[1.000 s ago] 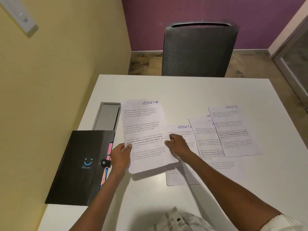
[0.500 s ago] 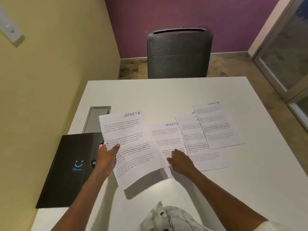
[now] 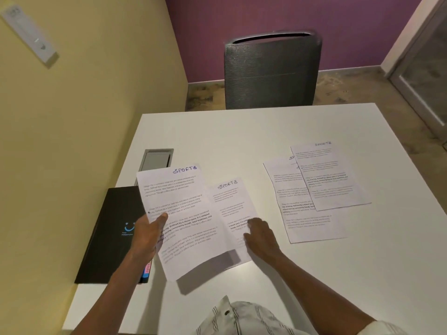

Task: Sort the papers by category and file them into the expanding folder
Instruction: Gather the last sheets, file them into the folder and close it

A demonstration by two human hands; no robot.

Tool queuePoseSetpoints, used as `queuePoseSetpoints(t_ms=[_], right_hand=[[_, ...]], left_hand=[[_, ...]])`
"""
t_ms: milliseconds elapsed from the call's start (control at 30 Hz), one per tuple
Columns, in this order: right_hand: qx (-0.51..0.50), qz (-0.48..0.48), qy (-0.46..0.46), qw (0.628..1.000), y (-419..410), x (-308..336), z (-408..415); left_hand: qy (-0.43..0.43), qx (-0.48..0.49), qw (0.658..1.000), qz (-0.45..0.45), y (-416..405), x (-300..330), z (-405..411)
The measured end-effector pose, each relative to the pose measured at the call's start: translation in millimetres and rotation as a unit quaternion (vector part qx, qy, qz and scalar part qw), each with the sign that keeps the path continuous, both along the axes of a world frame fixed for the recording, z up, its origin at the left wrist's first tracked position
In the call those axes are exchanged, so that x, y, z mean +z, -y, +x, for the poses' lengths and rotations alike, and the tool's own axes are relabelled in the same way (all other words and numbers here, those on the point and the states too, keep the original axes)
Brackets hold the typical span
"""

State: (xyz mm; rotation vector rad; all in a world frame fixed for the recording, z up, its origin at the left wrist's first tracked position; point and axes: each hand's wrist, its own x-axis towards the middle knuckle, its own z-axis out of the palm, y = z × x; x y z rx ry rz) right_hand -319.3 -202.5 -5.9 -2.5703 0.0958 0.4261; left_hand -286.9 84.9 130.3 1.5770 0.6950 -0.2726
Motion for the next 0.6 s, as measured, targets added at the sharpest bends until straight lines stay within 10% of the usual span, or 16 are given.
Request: queuePoseSetpoints(t_ms=[267,600], right_hand=[[-0.163,-0.108,-0.13,0.972,-5,0,3],[-0.221,0.031,-0.118,0.968,6,-3,2]], left_hand=[[0.015,-0.014,0.999,0.041,0,-8,-18],[0.033,-0.024,0.995,0.09,4,-6,-19]])
